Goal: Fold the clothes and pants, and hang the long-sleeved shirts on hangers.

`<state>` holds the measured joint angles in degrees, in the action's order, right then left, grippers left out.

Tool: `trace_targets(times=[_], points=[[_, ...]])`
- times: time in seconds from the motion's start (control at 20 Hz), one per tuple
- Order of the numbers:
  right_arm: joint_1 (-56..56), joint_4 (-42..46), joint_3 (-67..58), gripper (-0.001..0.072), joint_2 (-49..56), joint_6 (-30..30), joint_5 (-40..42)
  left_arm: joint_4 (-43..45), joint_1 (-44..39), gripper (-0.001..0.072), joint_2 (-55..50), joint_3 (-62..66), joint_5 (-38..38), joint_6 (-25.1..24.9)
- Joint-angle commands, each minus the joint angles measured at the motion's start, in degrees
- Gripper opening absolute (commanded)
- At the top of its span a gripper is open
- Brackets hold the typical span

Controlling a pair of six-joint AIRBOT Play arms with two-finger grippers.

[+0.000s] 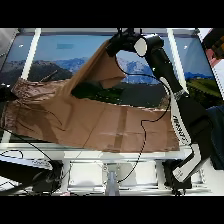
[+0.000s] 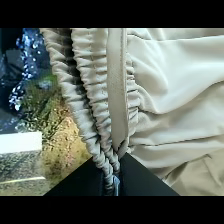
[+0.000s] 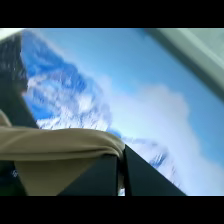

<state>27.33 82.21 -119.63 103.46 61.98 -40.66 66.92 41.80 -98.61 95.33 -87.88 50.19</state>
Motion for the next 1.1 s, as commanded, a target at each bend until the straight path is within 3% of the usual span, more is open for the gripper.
trace_targets(times=[0.0, 0.4, 0.6, 0.8, 0.85, 0.9, 0.95, 1.05], points=[[1.4, 1.6, -0.1, 0.0014, -1.8, -3.3, 10.1, -0.1, 0.1, 0.0053, 0.0, 0.1, 0.0, 0.0], [11.4, 1.4, 5.4, 0.0014, 2.0, -3.3, 9.1, -0.1, 0.1, 0.0053, 0.0, 0.1, -0.5, 0.1], [16.1, -0.2, 5.4, 0.0014, 10.6, -3.1, 22.9, -0.1, 0.1, 0.0053, 0.0, 0.1, -0.9, 0.2], [17.5, -5.3, 5.4, 0.002, 13.0, -2.8, 24.9, -0.1, 0.1, 0.0053, 0.0, 0.1, -0.8, 0.2], [17.5, -5.6, 5.3, 0.0154, 12.9, -2.8, 25.0, -0.1, 0.1, 0.0053, 0.0, 0.1, -0.8, 0.2], [17.2, -5.5, 5.1, 0.0427, 12.6, -2.8, 24.9, -0.1, 0.1, 0.0053, 0.0, 0.1, -0.8, 0.2], [16.7, -5.4, 5.1, 0.0523, 12.3, -2.8, 24.7, -0.1, 0.1, 0.0053, 0.0, 0.1, -0.8, 0.2], [15.1, -5.0, 5.1, 0.0514, 10.7, -2.7, 21.7, -0.1, 0.1, 0.0053, 0.0, 0.1, -0.8, 0.2]])
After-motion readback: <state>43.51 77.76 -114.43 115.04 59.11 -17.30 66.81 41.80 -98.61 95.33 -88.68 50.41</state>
